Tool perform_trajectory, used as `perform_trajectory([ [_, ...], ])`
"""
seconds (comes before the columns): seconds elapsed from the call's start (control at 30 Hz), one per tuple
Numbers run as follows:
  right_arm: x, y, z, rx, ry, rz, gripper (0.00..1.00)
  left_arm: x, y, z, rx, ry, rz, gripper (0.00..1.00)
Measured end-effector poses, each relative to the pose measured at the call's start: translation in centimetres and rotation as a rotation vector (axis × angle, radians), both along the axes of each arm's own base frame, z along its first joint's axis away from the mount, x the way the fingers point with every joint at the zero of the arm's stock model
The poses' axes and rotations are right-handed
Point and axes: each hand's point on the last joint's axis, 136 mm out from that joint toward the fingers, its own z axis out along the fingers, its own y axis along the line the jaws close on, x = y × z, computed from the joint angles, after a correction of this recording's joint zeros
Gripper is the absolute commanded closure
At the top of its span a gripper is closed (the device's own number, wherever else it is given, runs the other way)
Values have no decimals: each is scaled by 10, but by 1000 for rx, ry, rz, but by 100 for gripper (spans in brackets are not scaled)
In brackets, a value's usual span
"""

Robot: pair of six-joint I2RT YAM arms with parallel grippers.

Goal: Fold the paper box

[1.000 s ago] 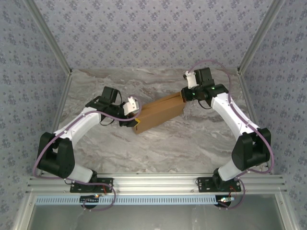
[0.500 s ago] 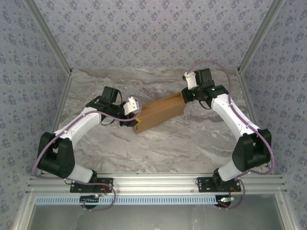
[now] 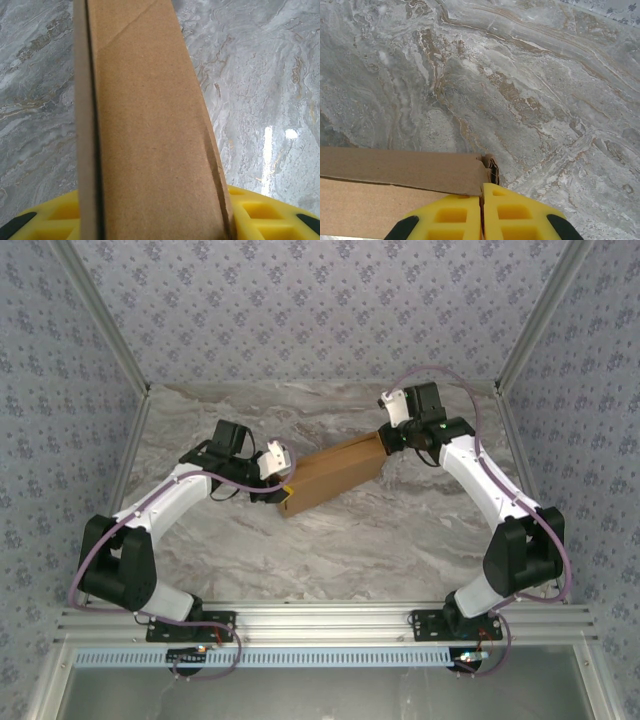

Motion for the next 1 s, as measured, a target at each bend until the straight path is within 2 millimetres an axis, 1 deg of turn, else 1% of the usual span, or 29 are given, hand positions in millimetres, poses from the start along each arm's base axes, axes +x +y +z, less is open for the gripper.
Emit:
perform_trajectory([
  [0.3,3,0,-3,-9,1,5,89,1,0,0,-3,3,6,74],
  [0.67,10,5,-6,19,-40,17,94,3,2,-1,-9,20,24,73],
  [0.8,11,6,-6,25,-58,18,95,4,3,-1,-11,22,26,68],
  [1.0,10,5,-5,29,-57,11,97,4,2,0,-16,22,26,57],
])
